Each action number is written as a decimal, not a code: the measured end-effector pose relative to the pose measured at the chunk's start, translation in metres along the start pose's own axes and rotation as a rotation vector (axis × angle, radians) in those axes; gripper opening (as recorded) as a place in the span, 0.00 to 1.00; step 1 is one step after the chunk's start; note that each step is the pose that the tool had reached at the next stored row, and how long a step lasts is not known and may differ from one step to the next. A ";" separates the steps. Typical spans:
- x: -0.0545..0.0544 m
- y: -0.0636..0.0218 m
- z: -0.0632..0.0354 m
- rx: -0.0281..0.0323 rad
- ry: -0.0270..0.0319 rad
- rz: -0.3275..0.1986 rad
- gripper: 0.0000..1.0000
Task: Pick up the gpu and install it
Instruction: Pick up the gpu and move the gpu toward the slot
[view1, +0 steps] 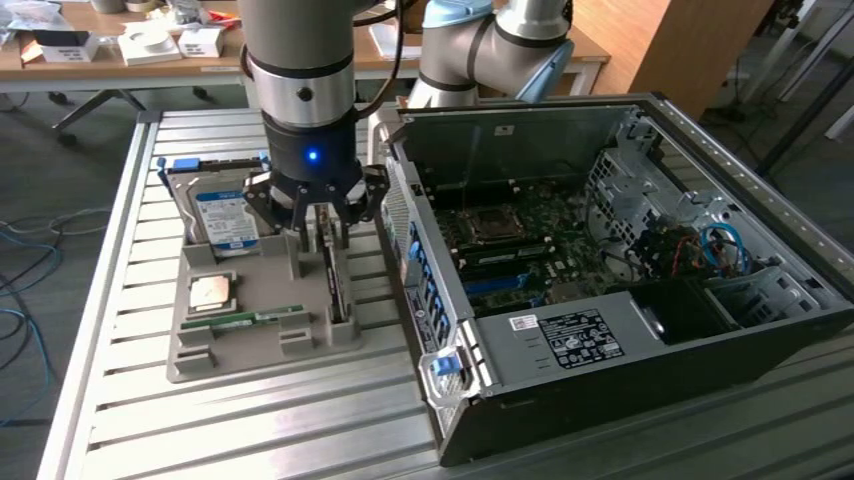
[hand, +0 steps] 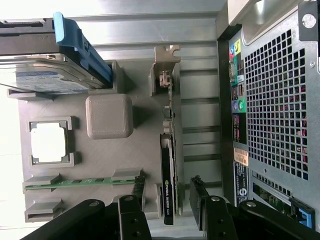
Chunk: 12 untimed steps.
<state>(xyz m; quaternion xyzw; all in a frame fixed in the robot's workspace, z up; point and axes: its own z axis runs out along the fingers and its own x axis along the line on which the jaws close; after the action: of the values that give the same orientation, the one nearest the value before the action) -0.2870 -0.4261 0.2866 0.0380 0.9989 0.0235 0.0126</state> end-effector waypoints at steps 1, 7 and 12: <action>0.000 0.0000 0.0000 0.0000 0.0000 0.000 0.49; 0.000 -0.0005 0.0090 0.0000 0.0000 0.000 0.49; 0.000 -0.0006 0.0121 0.0001 0.0001 0.000 0.49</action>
<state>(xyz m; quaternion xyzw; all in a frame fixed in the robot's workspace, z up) -0.2870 -0.4261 0.2744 0.0380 0.9989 0.0235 0.0125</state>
